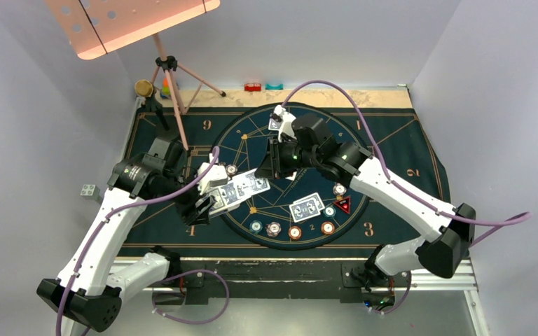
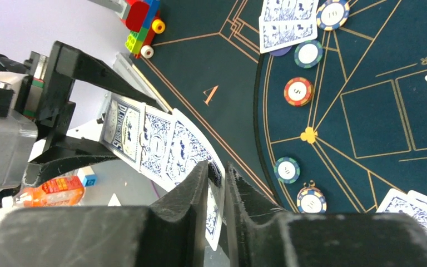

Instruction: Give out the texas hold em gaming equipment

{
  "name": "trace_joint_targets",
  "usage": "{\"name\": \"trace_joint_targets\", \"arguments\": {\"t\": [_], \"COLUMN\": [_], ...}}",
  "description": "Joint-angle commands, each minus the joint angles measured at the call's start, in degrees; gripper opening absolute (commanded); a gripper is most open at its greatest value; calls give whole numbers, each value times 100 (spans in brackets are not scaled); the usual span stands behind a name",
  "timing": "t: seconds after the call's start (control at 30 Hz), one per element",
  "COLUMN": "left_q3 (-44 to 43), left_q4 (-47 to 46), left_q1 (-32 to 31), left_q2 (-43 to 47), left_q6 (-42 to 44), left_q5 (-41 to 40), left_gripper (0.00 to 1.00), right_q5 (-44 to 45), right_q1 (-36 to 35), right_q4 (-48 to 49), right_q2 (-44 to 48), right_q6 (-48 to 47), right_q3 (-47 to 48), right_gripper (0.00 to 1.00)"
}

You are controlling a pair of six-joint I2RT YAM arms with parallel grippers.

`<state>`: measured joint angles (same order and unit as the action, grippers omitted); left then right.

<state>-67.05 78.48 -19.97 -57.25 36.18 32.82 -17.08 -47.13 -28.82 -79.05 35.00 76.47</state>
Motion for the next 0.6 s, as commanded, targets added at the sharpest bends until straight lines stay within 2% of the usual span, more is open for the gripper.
{"name": "trace_joint_targets", "arguments": {"t": [0.0,0.13,0.4,0.57], "left_q3": [-200,-182,-130,-99], "left_q4": [-130,-129,-131,-111], "left_q1": [-16,-16,-16,-16], "left_q2": [12,13,19,31], "left_q6": [47,64,85,102], "left_q5": [213,199,198,190], "left_gripper": [0,0,0,0], "right_q5": [269,406,458,1072], "right_q1": [8,20,133,302], "right_q4": [-162,-302,-524,-1025], "right_q2": [218,302,554,677], "right_q6": [-170,-182,-210,-397], "right_q3": [363,494,663,971], "right_gripper": [16,0,0,0]}}
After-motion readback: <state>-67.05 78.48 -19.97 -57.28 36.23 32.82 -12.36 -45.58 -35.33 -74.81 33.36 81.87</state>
